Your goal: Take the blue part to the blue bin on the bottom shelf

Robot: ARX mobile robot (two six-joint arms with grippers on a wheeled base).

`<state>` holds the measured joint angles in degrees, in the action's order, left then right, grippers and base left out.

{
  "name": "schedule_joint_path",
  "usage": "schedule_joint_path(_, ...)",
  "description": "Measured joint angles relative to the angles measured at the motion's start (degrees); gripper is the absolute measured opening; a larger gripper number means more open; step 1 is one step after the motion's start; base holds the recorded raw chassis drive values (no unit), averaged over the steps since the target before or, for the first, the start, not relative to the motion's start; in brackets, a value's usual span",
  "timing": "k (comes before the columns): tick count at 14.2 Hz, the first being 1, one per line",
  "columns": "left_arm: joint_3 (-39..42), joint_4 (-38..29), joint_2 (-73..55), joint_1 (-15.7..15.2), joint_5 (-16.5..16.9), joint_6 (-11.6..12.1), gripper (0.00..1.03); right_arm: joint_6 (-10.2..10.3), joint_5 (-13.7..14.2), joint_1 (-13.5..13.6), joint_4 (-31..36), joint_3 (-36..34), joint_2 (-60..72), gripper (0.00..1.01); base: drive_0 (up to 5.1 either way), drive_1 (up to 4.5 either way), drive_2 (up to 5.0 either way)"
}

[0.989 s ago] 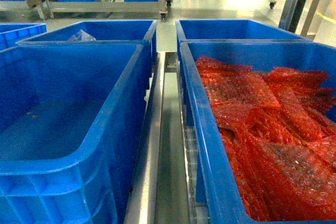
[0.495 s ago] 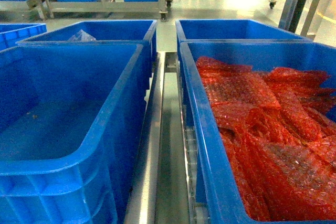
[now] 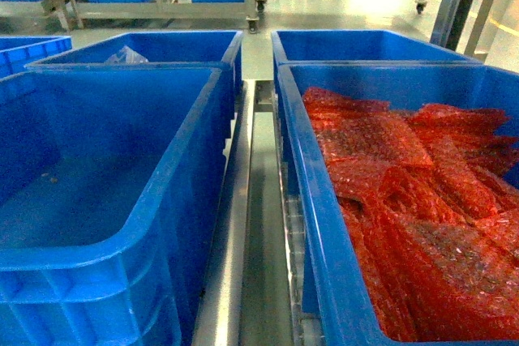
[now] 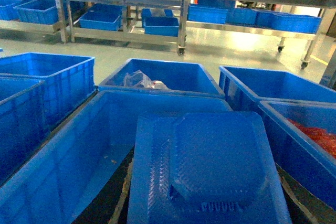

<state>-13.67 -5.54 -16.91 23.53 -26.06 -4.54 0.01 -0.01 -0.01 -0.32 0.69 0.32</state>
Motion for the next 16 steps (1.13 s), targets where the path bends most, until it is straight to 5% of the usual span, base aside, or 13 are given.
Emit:
schedule_joint_path(14, -0.1, 0.5, 0.0, 0.1, -0.5, -0.1, 0.44, 0.0, 0.0, 0.0, 0.0, 0.0, 0.0, 0.98, 0.0, 0.0, 0.0)
schedule_joint_path(15, -3.1, 9.3, -3.3, 4.4, -13.6, -1.4, 0.44, 0.0, 0.0, 0.0, 0.0, 0.0, 0.0, 0.98, 0.0, 0.0, 0.0)
schedule_joint_path(16, -3.1, 10.6, -3.8, 4.5, -18.9, -1.7, 0.44, 0.0, 0.1, 0.0, 0.0, 0.0, 0.0, 0.98, 0.0, 0.0, 0.0)
